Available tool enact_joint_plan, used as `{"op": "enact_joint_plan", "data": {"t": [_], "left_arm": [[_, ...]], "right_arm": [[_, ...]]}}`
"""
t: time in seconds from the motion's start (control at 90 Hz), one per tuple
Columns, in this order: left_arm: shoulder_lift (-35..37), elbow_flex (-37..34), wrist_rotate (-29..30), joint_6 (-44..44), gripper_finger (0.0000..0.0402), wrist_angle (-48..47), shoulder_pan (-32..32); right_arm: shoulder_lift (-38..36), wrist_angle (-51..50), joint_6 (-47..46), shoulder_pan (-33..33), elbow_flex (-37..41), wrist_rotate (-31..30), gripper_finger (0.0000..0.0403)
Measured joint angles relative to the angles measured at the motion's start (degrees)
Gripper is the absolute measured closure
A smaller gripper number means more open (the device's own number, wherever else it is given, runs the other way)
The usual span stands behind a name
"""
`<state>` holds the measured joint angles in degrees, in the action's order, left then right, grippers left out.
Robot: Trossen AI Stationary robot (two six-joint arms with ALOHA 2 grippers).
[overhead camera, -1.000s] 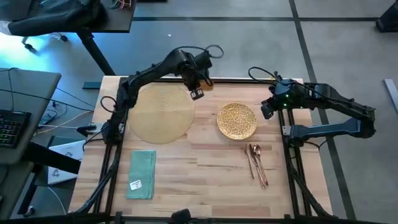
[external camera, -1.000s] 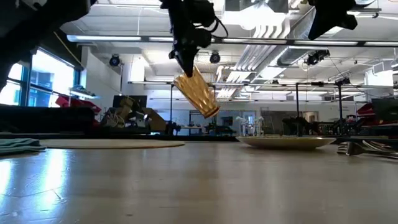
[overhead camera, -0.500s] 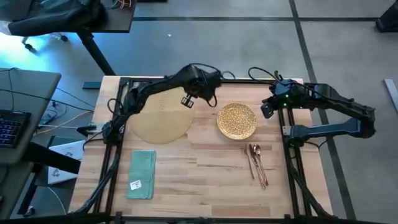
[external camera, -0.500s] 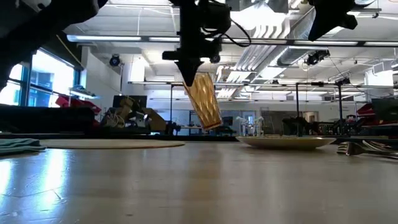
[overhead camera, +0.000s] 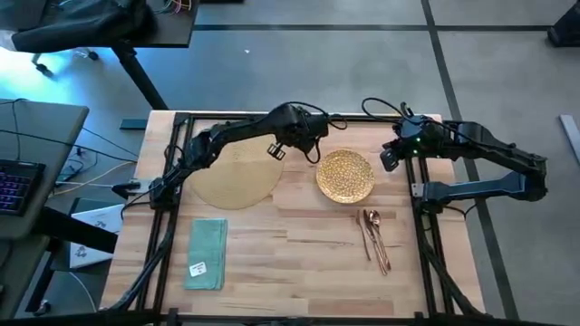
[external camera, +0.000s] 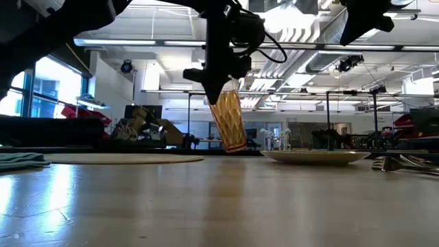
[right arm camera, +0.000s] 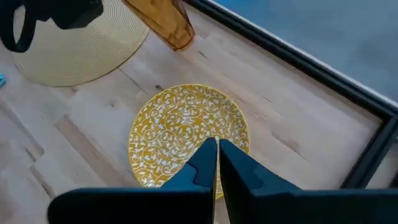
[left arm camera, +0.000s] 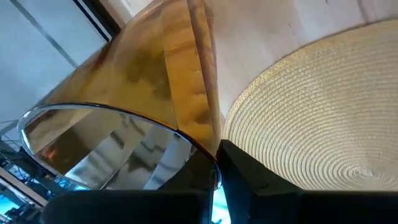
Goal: Set table place
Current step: Adjust the brown glass on the table, then fold the blue table napkin
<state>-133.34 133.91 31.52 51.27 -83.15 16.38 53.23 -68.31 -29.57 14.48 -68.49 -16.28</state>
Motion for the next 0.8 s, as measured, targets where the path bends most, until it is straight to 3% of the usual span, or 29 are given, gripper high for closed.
{"op": "enact_joint_plan", "data": {"t": [0.333, 0.8], "left_arm": [[0.0, 0.0, -1.8, -1.0, 0.0363, 3.3, 0.0], [0.0, 0.0, -2.7, -14.5, 0.0291, 5.2, 0.7]], "right_arm": [[0.0, 0.0, 1.6, 0.0, 0.0, -0.1, 0.0402], [0.0, 0.0, 2.7, 0.0, 0.0, -0.1, 0.0402]]}}
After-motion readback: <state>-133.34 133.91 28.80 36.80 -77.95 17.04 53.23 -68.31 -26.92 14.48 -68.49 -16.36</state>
